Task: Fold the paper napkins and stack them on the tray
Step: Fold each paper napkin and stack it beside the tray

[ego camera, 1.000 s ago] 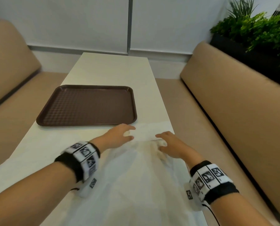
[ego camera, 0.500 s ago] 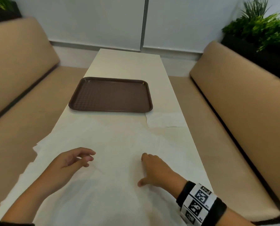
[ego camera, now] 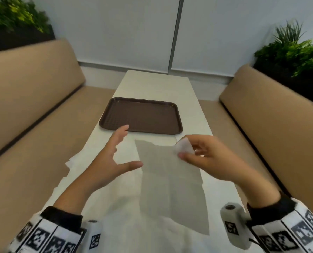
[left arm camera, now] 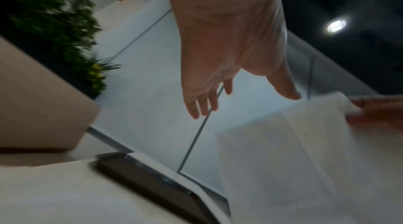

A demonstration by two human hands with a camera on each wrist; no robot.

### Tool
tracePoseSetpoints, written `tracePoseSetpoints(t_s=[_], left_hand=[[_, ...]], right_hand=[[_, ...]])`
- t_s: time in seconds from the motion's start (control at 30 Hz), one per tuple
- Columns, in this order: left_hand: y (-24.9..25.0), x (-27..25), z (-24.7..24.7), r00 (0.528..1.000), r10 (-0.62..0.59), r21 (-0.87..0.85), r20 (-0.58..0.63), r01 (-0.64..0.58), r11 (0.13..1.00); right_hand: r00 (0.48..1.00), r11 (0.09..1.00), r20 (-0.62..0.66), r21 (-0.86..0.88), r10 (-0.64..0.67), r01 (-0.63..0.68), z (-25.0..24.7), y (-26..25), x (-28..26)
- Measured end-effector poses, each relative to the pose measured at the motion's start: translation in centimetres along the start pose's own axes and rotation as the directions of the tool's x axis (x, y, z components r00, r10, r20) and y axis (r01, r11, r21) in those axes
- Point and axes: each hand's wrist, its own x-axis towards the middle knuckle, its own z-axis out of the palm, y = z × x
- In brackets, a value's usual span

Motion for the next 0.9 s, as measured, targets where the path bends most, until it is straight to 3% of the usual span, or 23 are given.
tracePoseSetpoints(t_s=[0.1,0.2,0.27,0.33,0.43,0.5,0.7,0.9], left_hand=[[1.5,1.4,0.9,0.986,-0.077,-0.242,0.147,0.111,0.964],[2.4,1.5,2.1,0.944,-0.034,-0.463,0.327,0.192,0.865],[3.2,1.3,2.9,0.937,-0.030,-0.486,0.347,0.207,0.849],[3.5,1.8,3.4,0.957,-0.036,-0.519,0.287,0.187,0.834],[3.9,2.6,3.4,0.974,-0.044,-0.554,0.223,0.164,0.816],[4.1,2.8,3.1,0.975,-0.029,-0.562,0.219,0.151,0.813],[3.8,3.3,2.1,0.973,0.052,-0.629,0.227,0.106,0.770],[2.8,3.8,1.1,0.992,0.023,-0.681,0.121,0.066,0.730]], right_hand=[[0.996,0.963,-0.087,0.270,-0.001,0.025,-2.7,-1.5,0.1],[0.963,0.901,-0.257,0.433,0.083,0.038,-4.0,-1.2,0.5],[0.932,0.854,-0.339,0.515,0.125,0.073,-4.5,-0.7,0.4],[0.942,0.809,-0.310,0.582,0.130,0.080,-4.8,-0.1,-0.3],[0.977,0.891,-0.164,0.451,0.138,-0.050,-4.7,1.3,-1.7],[0.976,0.944,-0.151,0.314,0.154,-0.101,-4.5,2.1,-2.2],[0.964,0.943,-0.254,0.331,0.083,0.007,-3.9,3.8,-2.1],[0.981,0.978,-0.195,0.207,0.000,0.041,-3.9,5.1,-2.0]])
